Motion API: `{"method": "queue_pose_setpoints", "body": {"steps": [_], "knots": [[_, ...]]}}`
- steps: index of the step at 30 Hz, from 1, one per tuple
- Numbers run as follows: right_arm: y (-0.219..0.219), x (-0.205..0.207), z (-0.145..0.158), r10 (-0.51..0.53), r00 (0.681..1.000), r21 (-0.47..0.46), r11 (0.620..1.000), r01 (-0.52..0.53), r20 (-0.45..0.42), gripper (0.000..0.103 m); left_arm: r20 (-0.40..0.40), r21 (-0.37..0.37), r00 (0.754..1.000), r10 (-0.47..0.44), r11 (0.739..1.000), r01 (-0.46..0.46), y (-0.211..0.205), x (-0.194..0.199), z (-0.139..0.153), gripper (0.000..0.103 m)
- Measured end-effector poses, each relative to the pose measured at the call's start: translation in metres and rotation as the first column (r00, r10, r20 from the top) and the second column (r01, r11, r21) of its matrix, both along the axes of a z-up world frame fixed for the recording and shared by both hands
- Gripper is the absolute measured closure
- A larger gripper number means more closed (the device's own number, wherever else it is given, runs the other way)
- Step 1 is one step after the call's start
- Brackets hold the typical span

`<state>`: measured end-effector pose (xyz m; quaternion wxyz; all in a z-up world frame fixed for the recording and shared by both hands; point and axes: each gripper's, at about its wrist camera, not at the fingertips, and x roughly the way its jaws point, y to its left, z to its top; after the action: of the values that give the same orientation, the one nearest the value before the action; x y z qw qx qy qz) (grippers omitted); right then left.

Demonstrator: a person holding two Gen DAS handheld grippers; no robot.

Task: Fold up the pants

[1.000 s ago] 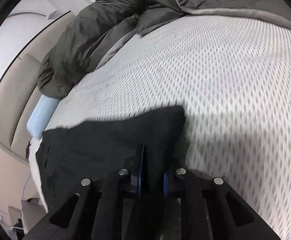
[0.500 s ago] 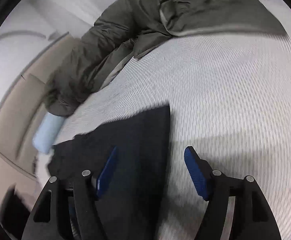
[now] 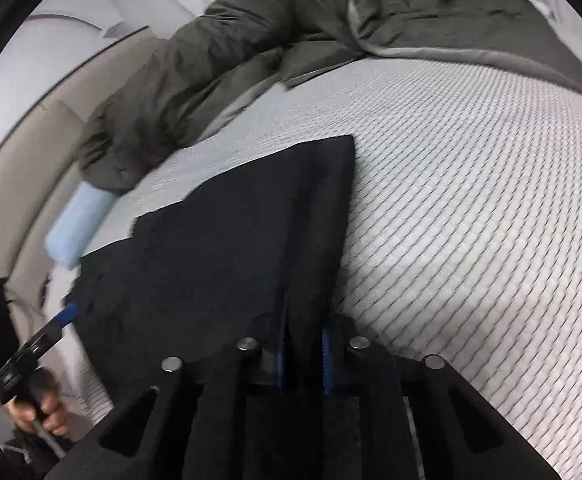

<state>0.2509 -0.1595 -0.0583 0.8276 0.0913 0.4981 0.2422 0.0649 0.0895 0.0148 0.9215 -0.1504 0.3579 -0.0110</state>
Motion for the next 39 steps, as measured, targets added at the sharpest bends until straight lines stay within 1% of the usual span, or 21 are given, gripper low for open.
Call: {"method": "queue_pose_setpoints", "body": {"steps": [3,6,7,8,10,12,13,16,18,20,22,23,24,25,27,29,30,33,34,36,39], "knots": [[-0.02,0.001,-0.005,-0.048,0.996,0.024,0.998,0.05,-0.078,0.071,-0.051,0.053,0.999,-0.002,0.999,0.005,-0.001,0.012,-0.013,0.004],[-0.031,-0.019,0.004,-0.041,0.998,0.013,0.999,0.041,-0.047,0.063,-0.119,0.105,0.993,-0.011,0.994,0.024,-0.004,0.019,-0.029,0.005],[-0.035,-0.026,0.005,-0.041,0.998,0.016,0.999,0.041,-0.038,0.058,-0.147,0.132,0.989,-0.01,0.991,0.03,-0.006,0.021,-0.035,0.005],[-0.036,-0.033,0.003,-0.03,0.999,0.012,0.999,0.031,-0.04,0.056,-0.19,0.171,0.982,-0.006,0.985,0.039,-0.007,0.023,-0.045,0.005],[-0.042,-0.05,-0.002,-0.016,0.998,-0.061,0.998,0.013,-0.058,0.056,-0.23,0.2,0.973,-0.021,0.977,0.069,-0.008,0.022,-0.056,0.004],[-0.051,-0.063,0.0,-0.011,0.999,-0.118,0.993,0.006,-0.044,0.056,-0.227,0.208,0.973,-0.036,0.974,0.084,-0.007,0.017,-0.055,0.004],[-0.054,-0.066,0.003,-0.011,0.999,-0.124,0.992,0.006,-0.033,0.056,-0.219,0.204,0.975,-0.04,0.975,0.086,-0.007,0.014,-0.052,0.005],[-0.058,-0.074,0.015,-0.018,1.0,-0.121,0.992,0.019,0.01,0.056,-0.148,0.165,0.987,-0.058,0.983,0.083,-0.006,0.007,-0.036,0.005],[-0.056,-0.079,0.021,-0.004,0.999,-0.101,0.995,0.008,0.04,0.055,-0.133,0.166,0.99,-0.045,0.984,0.067,-0.006,0.01,-0.033,0.005],[-0.057,-0.081,0.015,0.015,1.0,-0.092,0.996,-0.013,0.018,0.055,-0.16,0.149,0.986,-0.051,0.986,0.075,-0.005,0.018,-0.041,0.015],[-0.047,-0.078,0.009,0.022,1.0,-0.128,0.991,-0.025,-0.018,0.055,-0.211,0.122,0.974,-0.084,0.986,0.112,-0.006,0.023,-0.051,0.044],[-0.044,-0.078,0.004,0.03,0.999,-0.146,0.989,-0.034,-0.027,0.055,-0.225,0.098,0.968,-0.112,0.986,0.136,-0.01,0.022,-0.055,0.048],[-0.043,-0.079,0.003,0.036,0.999,-0.15,0.988,-0.04,-0.029,0.055,-0.224,0.104,0.967,-0.123,0.983,0.149,-0.012,0.02,-0.055,0.053],[-0.043,-0.079,0.003,0.04,0.999,-0.155,0.987,-0.044,-0.029,0.055,-0.226,0.122,0.964,-0.139,0.978,0.169,-0.014,0.017,-0.054,0.055],[-0.045,-0.083,0.005,0.054,0.998,-0.178,0.982,-0.058,-0.031,0.054,-0.226,0.136,0.963,-0.144,0.975,0.178,-0.015,0.016,-0.053,0.054],[-0.048,-0.085,0.006,0.064,0.997,-0.182,0.981,-0.07,-0.039,0.054,-0.212,0.131,0.969,-0.127,0.979,0.157,-0.014,0.016,-0.05,0.049],[-0.051,-0.088,0.008,0.061,0.998,-0.166,0.984,-0.066,-0.034,0.054,-0.208,0.137,0.972,-0.11,0.981,0.14,-0.013,0.017,-0.048,0.044],[-0.063,-0.099,0.008,0.065,0.996,-0.081,0.994,-0.07,-0.06,0.054,-0.153,0.157,0.986,-0.062,0.984,0.086,-0.012,0.012,-0.033,0.039],[-0.067,-0.105,0.007,0.073,0.995,-0.053,0.996,-0.077,-0.068,0.054,-0.126,0.16,0.991,-0.051,0.985,0.071,-0.012,0.01,-0.027,0.031],[-0.066,-0.109,0.005,0.082,0.994,-0.001,0.997,-0.083,-0.078,0.054,-0.067,0.148,0.997,-0.031,0.988,0.041,-0.014,0.006,-0.016,0.025],[-0.06,-0.115,0.003,0.071,0.995,0.052,0.996,-0.067,-0.076,0.054,-0.022,0.118,0.998,-0.051,0.992,0.053,-0.02,0.007,-0.007,0.024]]}}
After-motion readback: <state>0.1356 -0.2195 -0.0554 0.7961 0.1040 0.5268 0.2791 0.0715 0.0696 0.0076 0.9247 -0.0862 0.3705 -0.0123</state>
